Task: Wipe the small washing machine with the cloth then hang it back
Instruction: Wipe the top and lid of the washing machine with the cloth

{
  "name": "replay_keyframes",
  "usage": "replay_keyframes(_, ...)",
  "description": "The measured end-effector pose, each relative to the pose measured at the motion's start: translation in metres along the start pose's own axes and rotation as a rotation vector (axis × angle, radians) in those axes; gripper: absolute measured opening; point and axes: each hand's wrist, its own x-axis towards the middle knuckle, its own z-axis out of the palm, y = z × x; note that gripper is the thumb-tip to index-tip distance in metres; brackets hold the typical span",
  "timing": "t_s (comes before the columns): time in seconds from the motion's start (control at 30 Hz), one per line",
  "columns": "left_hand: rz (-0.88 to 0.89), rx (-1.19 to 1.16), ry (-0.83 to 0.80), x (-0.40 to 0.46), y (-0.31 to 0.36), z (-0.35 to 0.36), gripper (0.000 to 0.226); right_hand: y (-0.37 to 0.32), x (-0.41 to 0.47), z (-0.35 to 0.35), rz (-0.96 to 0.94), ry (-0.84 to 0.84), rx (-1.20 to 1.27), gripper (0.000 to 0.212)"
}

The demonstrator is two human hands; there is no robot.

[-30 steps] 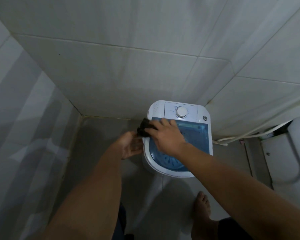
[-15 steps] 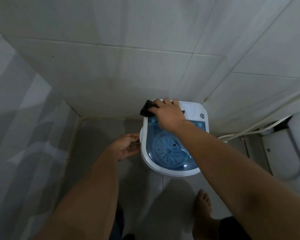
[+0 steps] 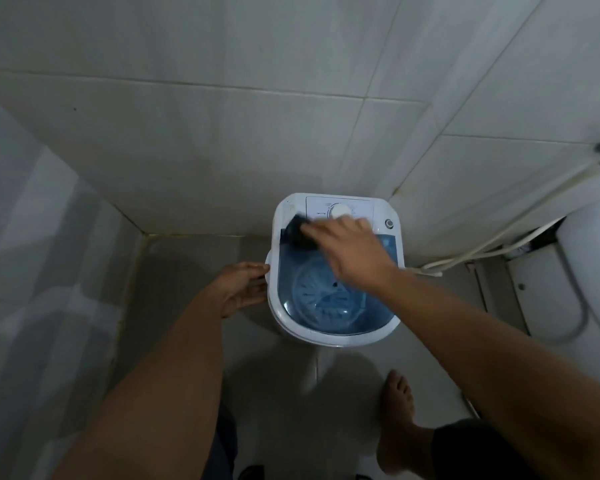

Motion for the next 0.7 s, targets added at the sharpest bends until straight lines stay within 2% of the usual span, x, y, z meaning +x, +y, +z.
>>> replay_keyframes(0.03, 0.002, 0.011, 0.002, 0.0, 0.0, 0.0, 0.027, 0.004, 0.01, 0.0, 0.143, 0.019, 0.032, 0.056)
replay_keyframes(0.1, 0.006, 0.025, 0.019, 0.001, 0.0, 0.0, 0.027, -0.006, 0.011, 0.008, 0.254, 0.021, 0.064, 0.053)
replay_keyframes(0.17, 0.012, 0.027, 0.025, 0.0, 0.0, 0.002, 0.021, -0.032, -0.011, 0.021, 0.159, 0.017, 0.077, 0.057)
replay_keyframes(0.27, 0.006, 0.039, 0.031, 0.0, 0.0, 0.003, 0.013, -0.063, -0.066, 0.029, -0.152, -0.081, 0.2, 0.049)
replay_keyframes(0.33, 0.003, 0.051, 0.03, 0.0, 0.0, 0.002, 0.012, -0.046, -0.083, 0.02, -0.271, -0.115, 0.231, 0.046)
replay_keyframes(0.37, 0.001, 0.047, 0.029, 0.001, 0.001, 0.002, 0.013, -0.031, -0.083, 0.017, -0.264, -0.08, 0.211, 0.046)
replay_keyframes(0.43, -0.001, 0.037, 0.03, 0.001, 0.0, 0.003, 0.014, 0.002, -0.075, 0.012, -0.042, 0.049, 0.19, 0.046)
replay_keyframes(0.5, 0.002, 0.034, 0.035, 0.0, 0.0, 0.004, 0.013, 0.032, -0.069, 0.006, 0.359, 0.161, 0.209, 0.043)
replay_keyframes(0.57, 0.004, 0.038, 0.04, -0.001, 0.0, 0.004, 0.017, 0.035, -0.068, 0.011, 0.68, 0.187, 0.227, 0.042)
replay_keyframes(0.63, 0.007, 0.043, 0.043, -0.001, 0.0, 0.004, 0.02, 0.012, -0.067, 0.021, 0.765, 0.2, 0.174, 0.044)
replay_keyframes(0.7, 0.004, 0.043, 0.047, -0.002, 0.001, 0.005, 0.019, -0.02, -0.067, 0.031, 0.638, 0.191, 0.153, 0.049)
